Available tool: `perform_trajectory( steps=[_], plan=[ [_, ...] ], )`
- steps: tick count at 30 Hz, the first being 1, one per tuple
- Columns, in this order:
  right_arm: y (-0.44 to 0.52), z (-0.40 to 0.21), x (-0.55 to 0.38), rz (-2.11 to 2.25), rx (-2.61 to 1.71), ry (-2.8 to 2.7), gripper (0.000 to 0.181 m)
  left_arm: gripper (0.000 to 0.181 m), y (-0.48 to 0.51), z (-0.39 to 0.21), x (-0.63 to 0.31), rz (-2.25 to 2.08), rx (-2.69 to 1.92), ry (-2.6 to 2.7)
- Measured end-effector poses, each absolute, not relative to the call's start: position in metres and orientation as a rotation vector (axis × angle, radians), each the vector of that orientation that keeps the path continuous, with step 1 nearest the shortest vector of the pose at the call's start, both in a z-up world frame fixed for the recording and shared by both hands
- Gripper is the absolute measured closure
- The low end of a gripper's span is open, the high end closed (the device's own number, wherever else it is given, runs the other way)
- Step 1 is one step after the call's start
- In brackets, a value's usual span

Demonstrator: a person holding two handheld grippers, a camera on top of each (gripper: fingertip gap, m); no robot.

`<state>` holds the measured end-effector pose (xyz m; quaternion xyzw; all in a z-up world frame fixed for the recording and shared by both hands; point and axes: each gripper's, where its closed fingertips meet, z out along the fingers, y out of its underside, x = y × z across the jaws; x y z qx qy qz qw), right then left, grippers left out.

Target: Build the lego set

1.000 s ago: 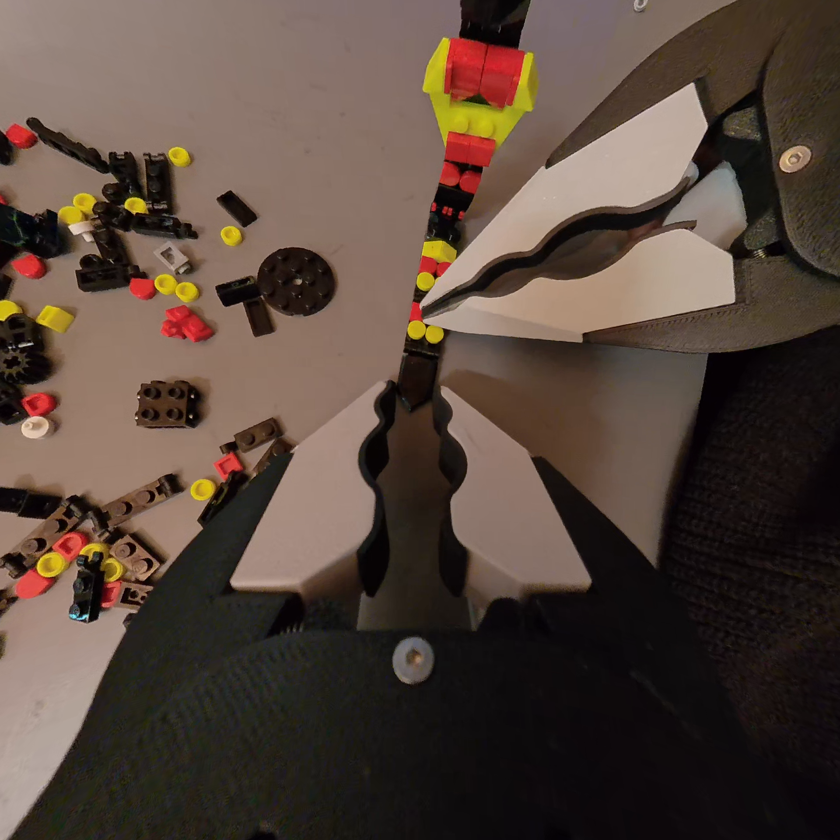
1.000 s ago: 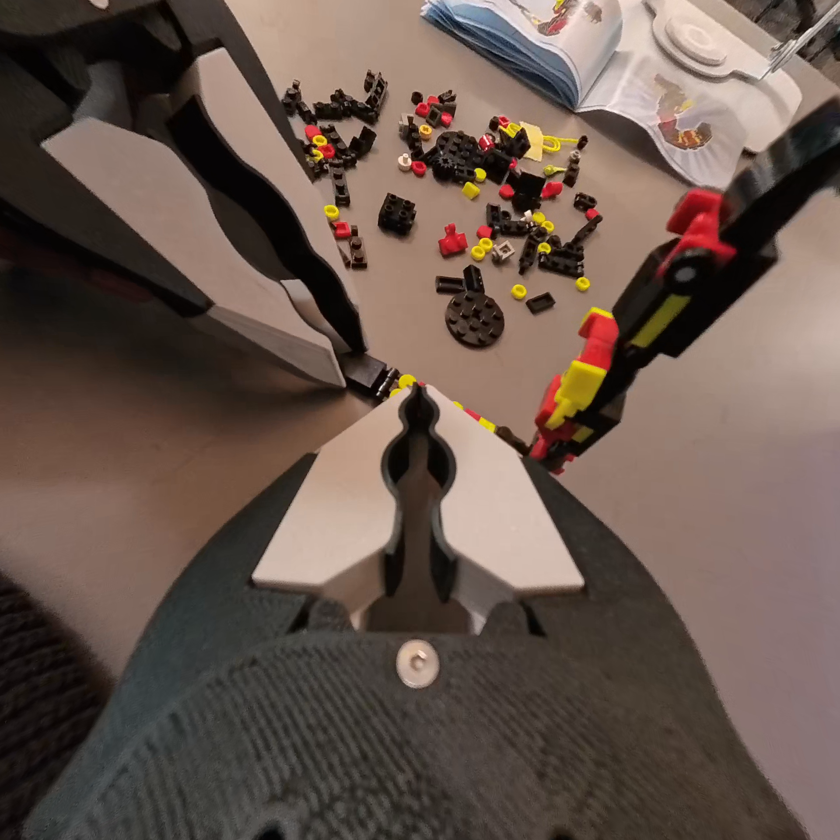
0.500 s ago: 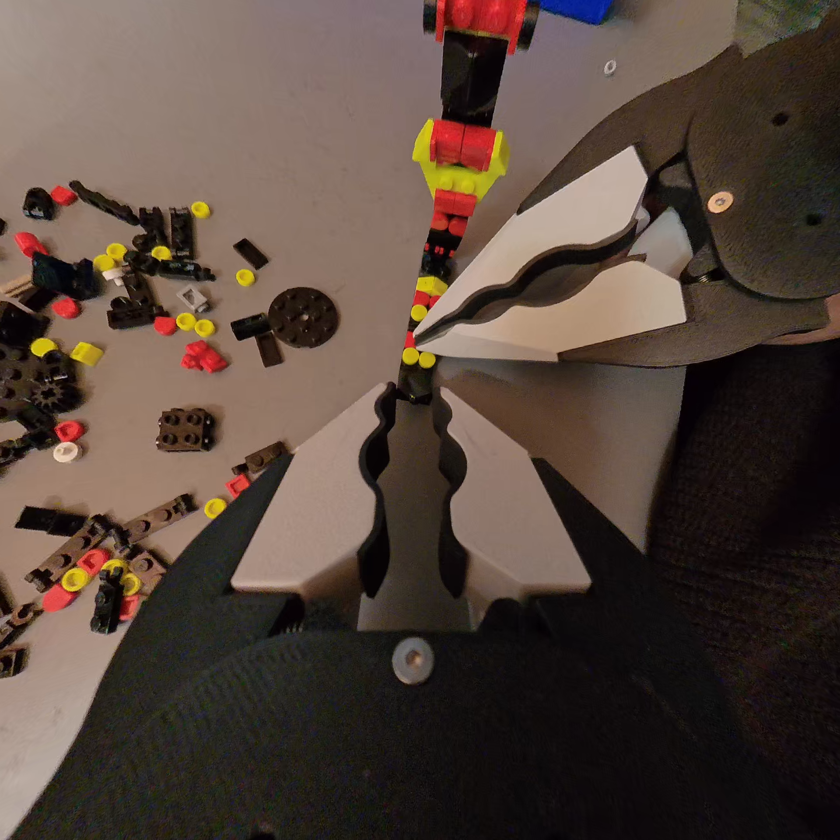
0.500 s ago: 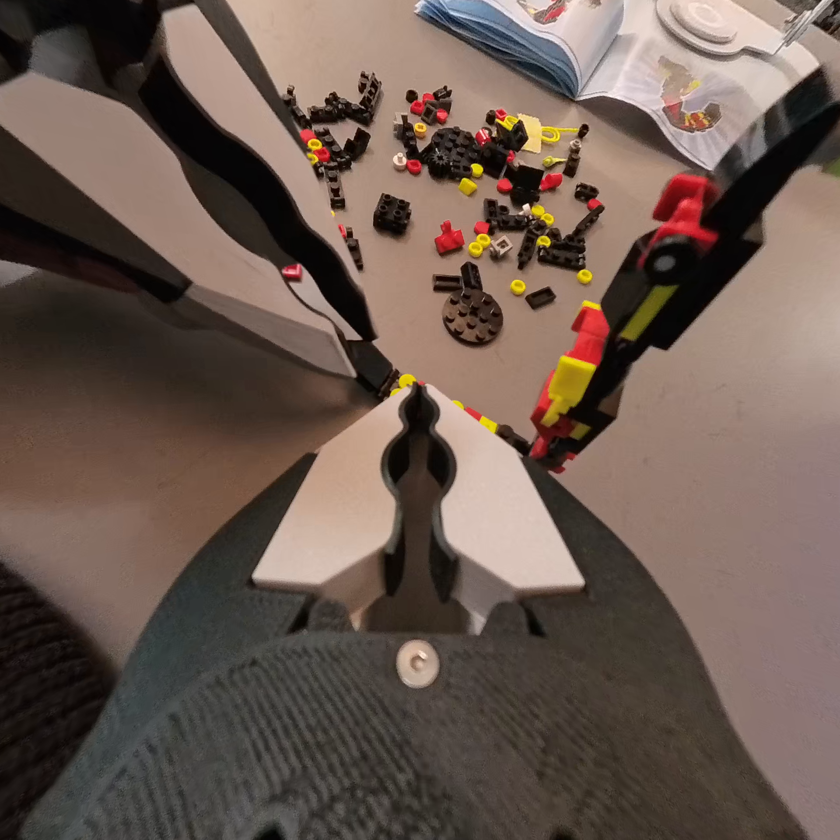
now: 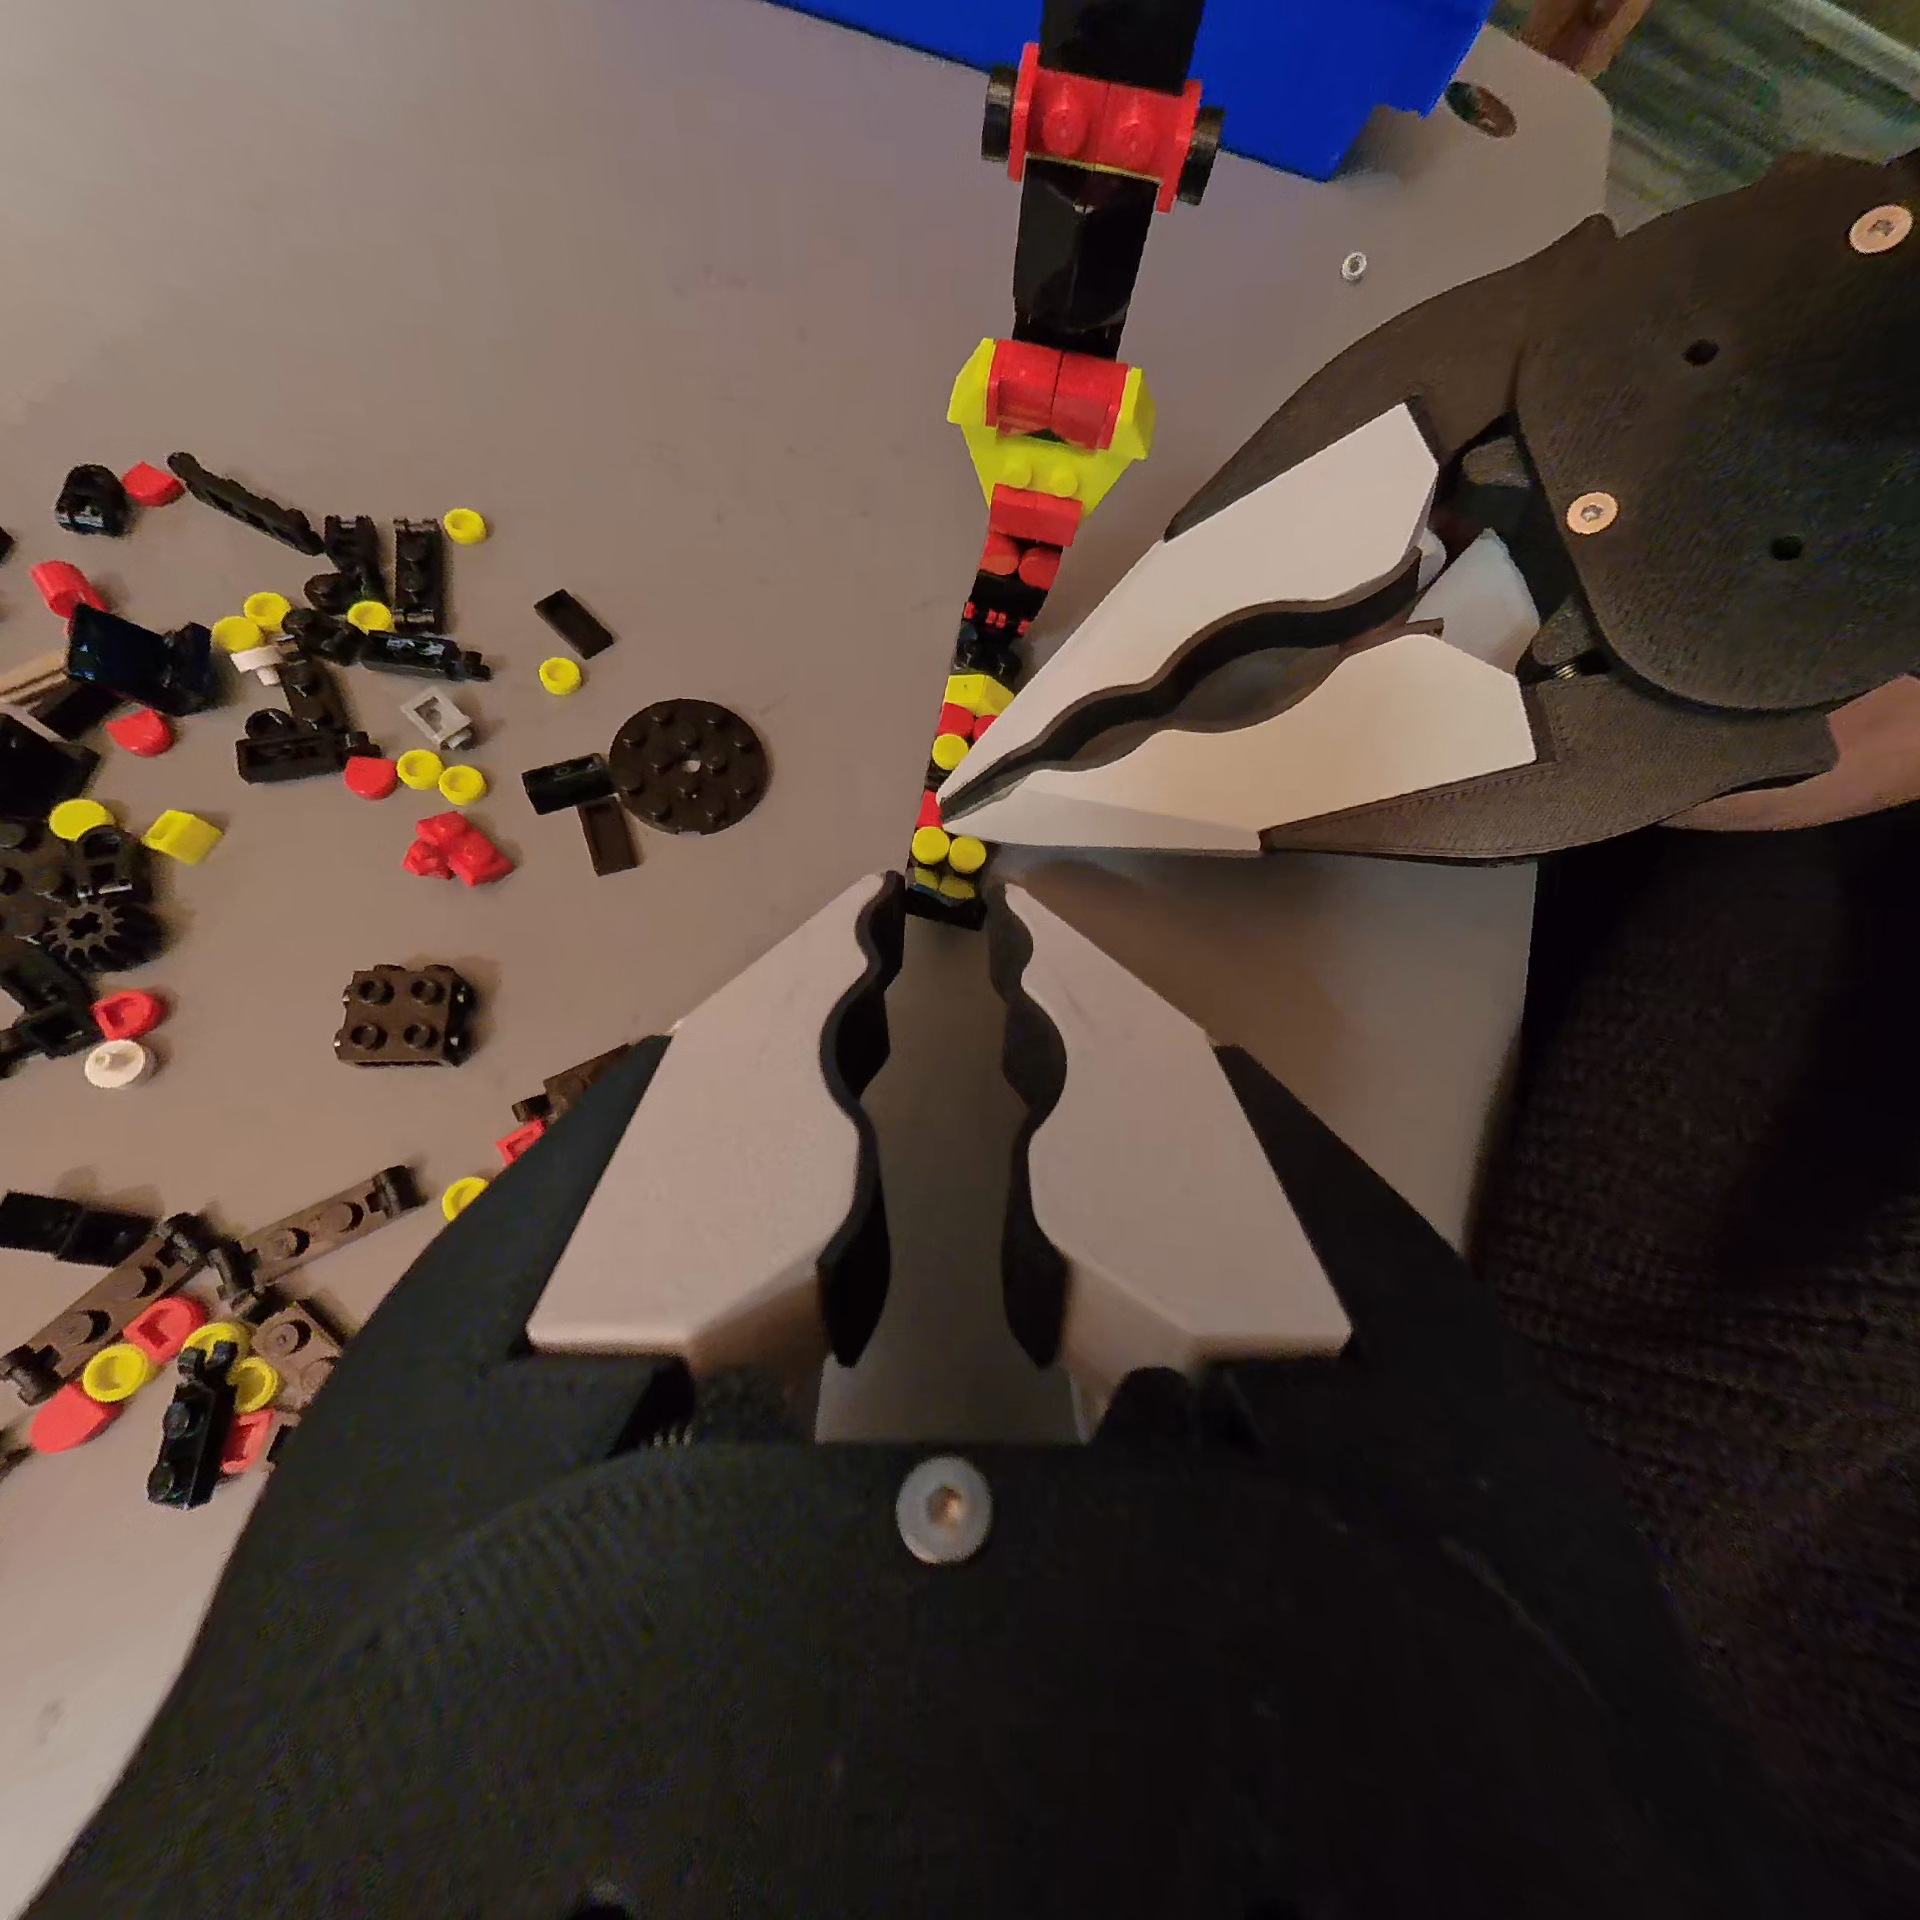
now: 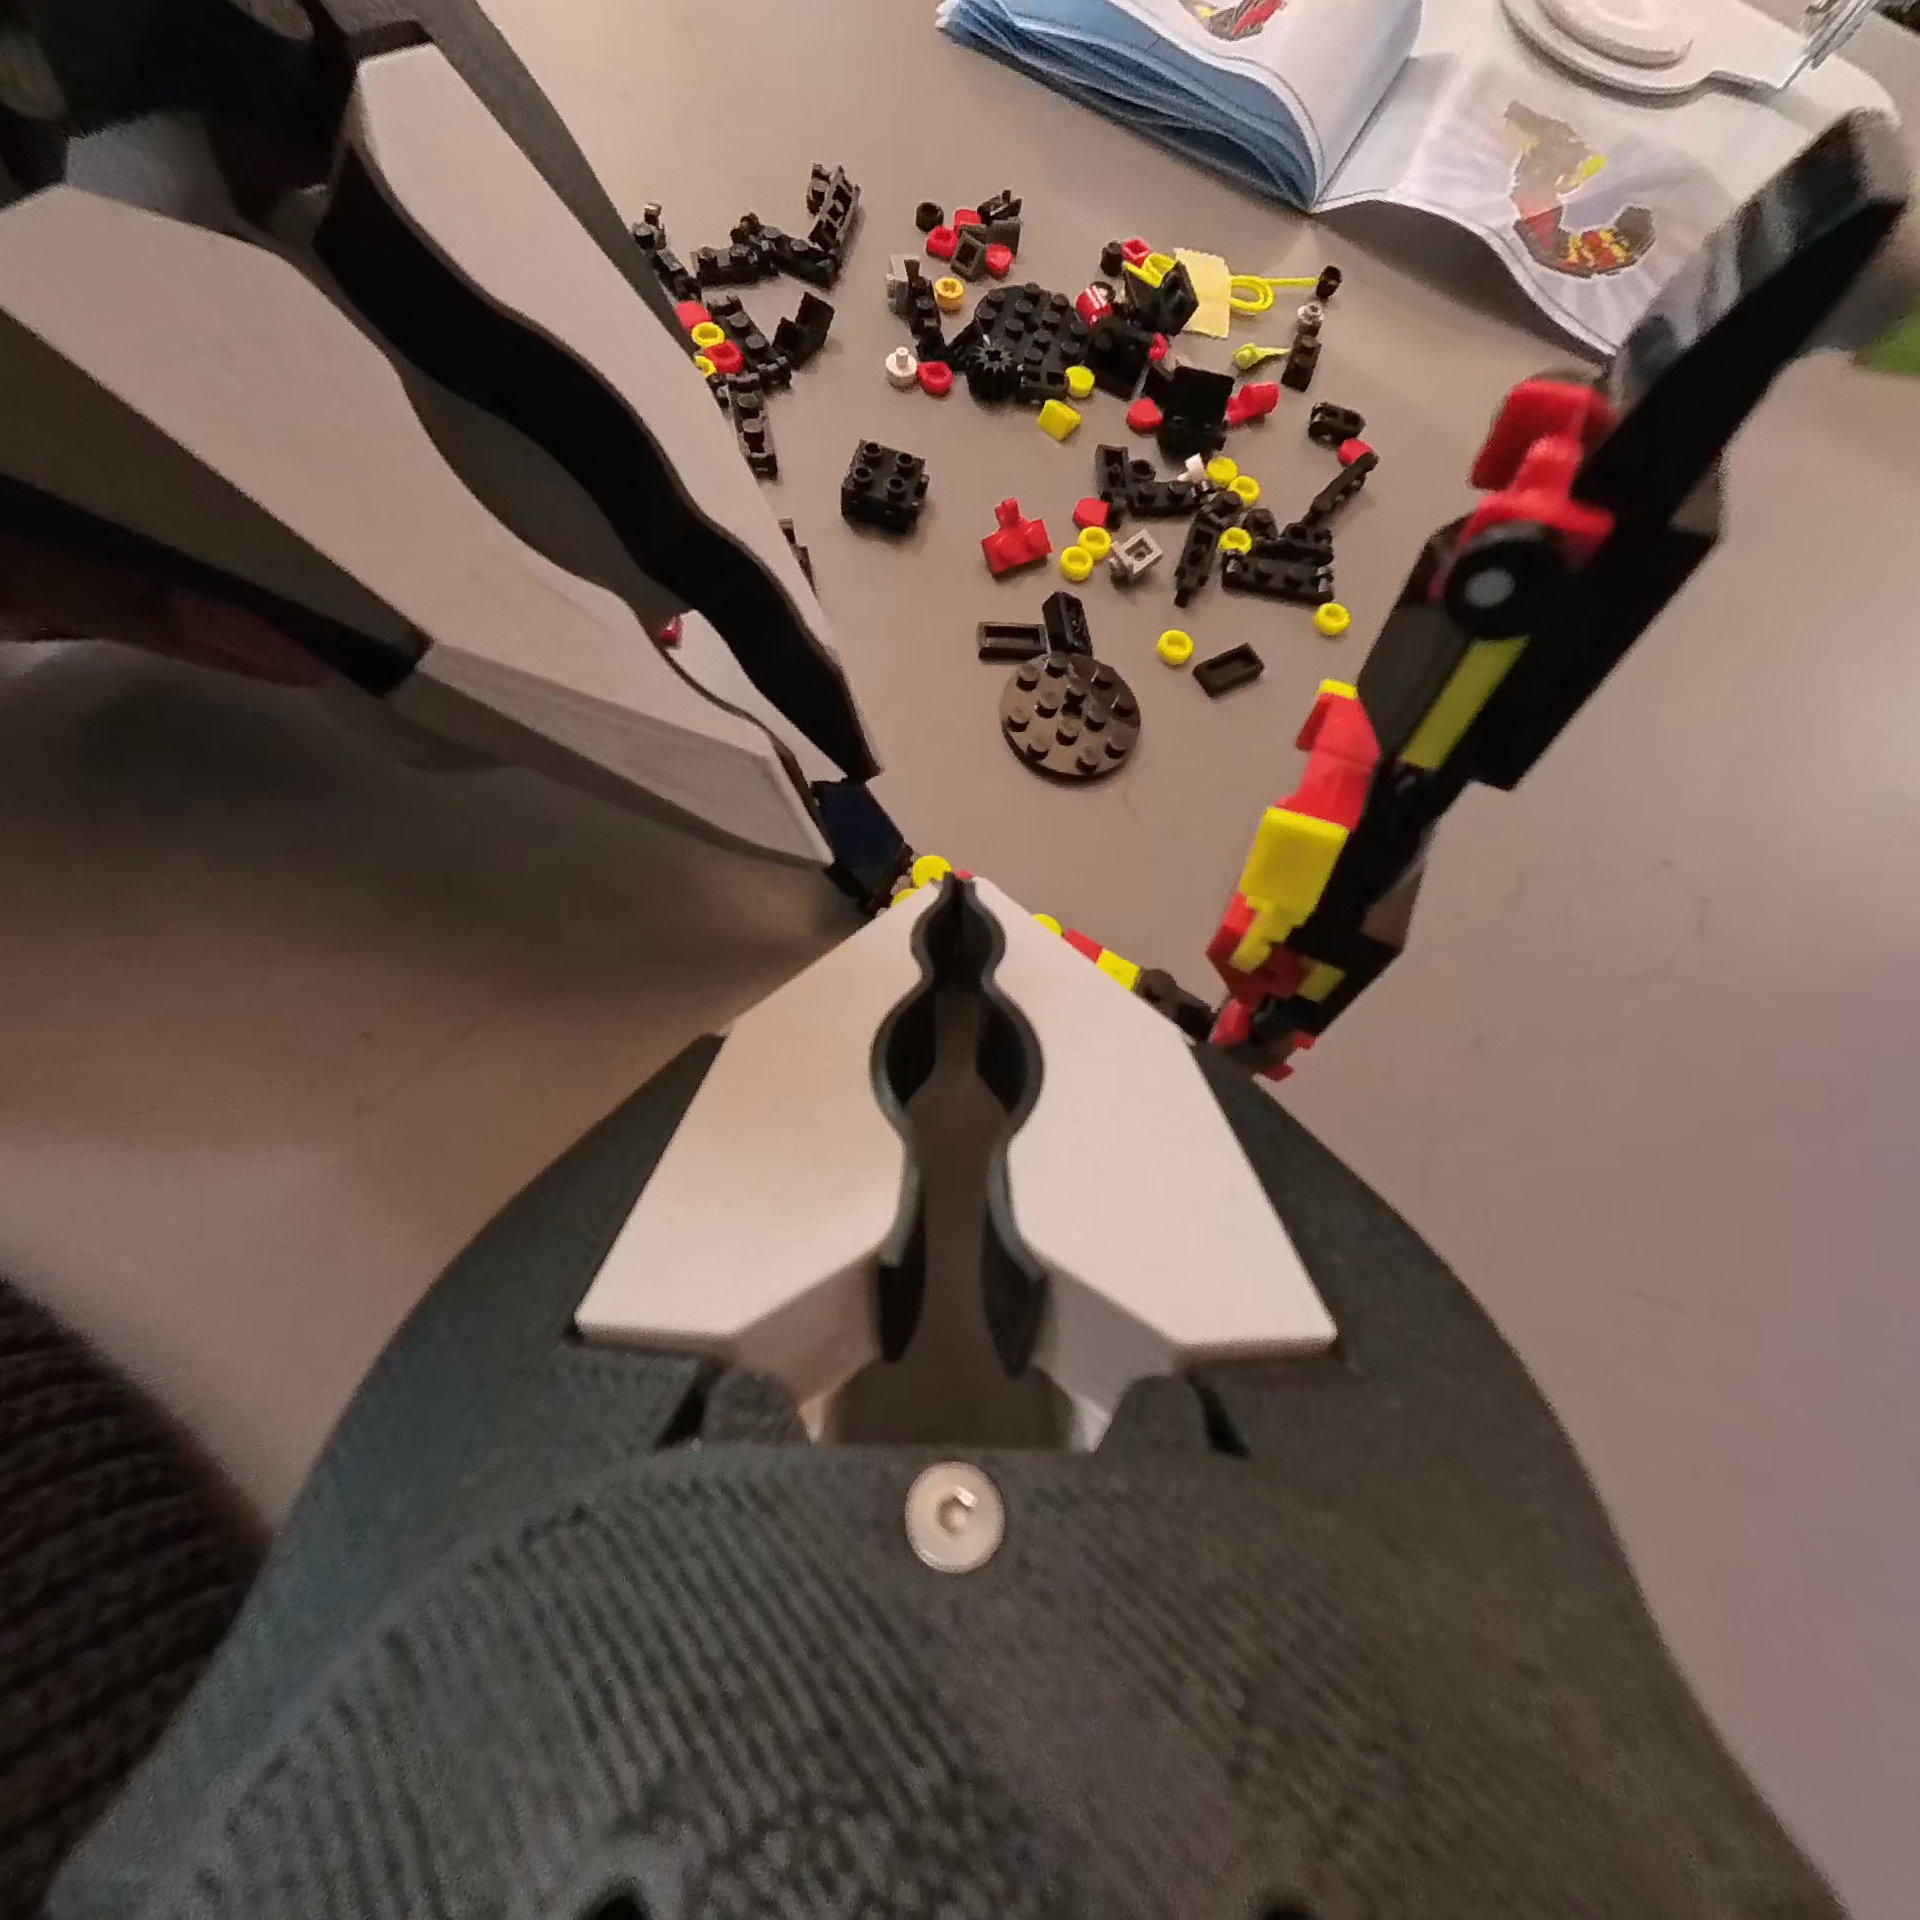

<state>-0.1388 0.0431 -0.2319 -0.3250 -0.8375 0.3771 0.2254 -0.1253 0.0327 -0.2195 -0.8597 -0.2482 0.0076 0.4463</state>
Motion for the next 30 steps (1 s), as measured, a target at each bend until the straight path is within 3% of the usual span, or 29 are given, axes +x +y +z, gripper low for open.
perform_trajectory(
  steps=[5,10,15,22,30],
  plan=[
    [0.043,-0.232,-0.139,1.038,-0.892,-2.307,0.181,0.168,0.032,-0.219,-0.124,0.013,-2.115,-0.616],
    [0.045,-0.231,-0.139,1.083,-0.943,-2.322,0.181,0.128,0.026,-0.221,-0.130,0.065,-2.103,-0.648],
    [0.047,-0.219,-0.142,1.164,-0.915,-2.269,0.181,0.113,0.024,-0.220,-0.133,0.096,-2.095,-0.672],
    [0.050,-0.181,-0.132,1.284,-0.714,-2.243,0.175,0.108,0.025,-0.218,-0.136,0.088,-2.059,-0.703],
    [0.055,-0.143,-0.076,1.758,-0.521,-2.458,0.160,0.112,0.031,-0.205,-0.145,0.160,-1.992,-0.745]
  ],
)
